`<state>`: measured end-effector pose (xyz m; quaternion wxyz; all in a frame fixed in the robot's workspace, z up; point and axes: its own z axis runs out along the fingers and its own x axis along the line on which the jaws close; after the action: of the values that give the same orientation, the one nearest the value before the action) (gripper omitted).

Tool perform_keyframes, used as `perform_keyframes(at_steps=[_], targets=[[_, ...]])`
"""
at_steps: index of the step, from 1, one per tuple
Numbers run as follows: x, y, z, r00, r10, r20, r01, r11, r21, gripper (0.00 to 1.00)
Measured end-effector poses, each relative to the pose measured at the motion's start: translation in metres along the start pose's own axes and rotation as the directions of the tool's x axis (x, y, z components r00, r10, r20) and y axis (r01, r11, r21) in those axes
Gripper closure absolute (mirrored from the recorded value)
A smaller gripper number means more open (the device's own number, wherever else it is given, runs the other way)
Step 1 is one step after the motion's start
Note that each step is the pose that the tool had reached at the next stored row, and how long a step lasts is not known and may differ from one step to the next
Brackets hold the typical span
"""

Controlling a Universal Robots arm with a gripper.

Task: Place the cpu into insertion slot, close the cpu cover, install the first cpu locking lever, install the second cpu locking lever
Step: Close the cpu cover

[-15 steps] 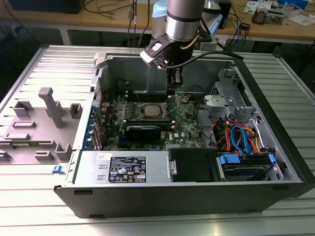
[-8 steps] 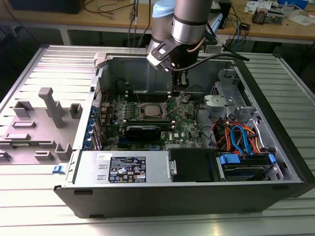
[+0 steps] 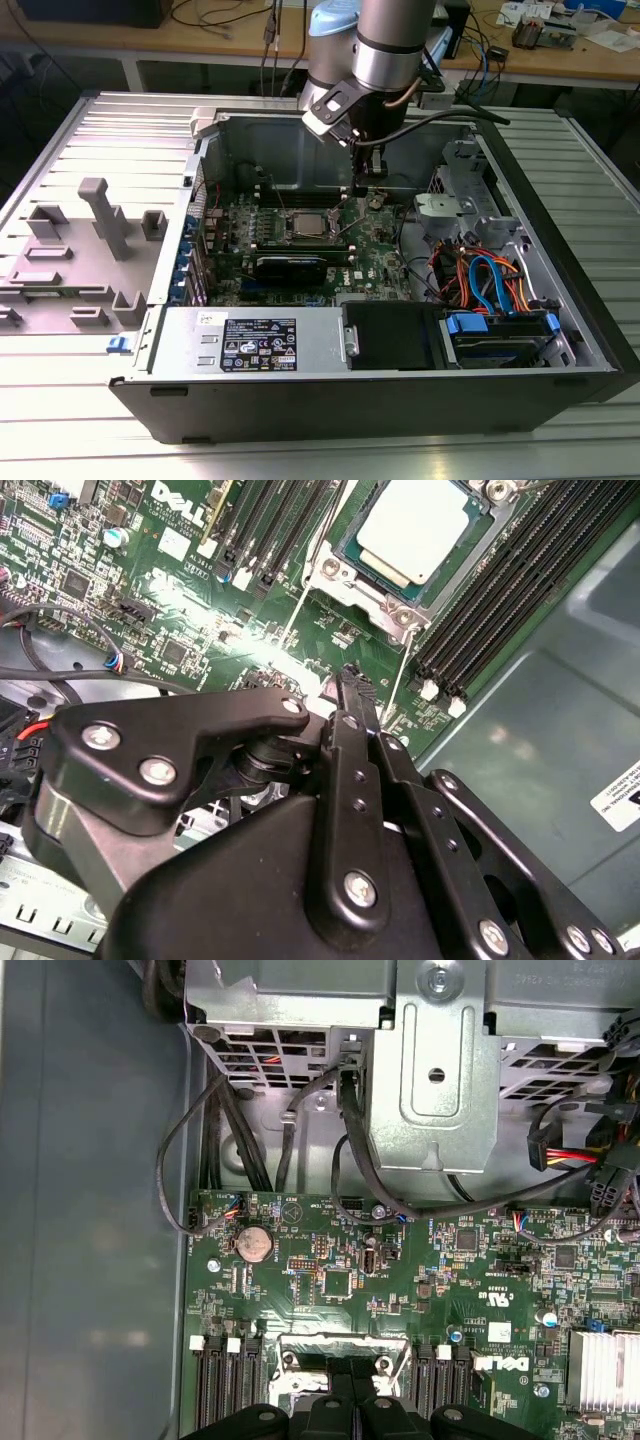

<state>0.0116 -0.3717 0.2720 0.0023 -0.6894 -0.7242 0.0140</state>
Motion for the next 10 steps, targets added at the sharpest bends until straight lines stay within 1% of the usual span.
perform_keyframes(at_steps=[5,10], targets=[[0.0,0.0004,0.0,1.0,0.0,0.0,0.0,1.0,0.0,0.89],[-0.0002,0.0041,0.0,1.0,0.0,0.0,0.0,1.0,0.0,0.89]])
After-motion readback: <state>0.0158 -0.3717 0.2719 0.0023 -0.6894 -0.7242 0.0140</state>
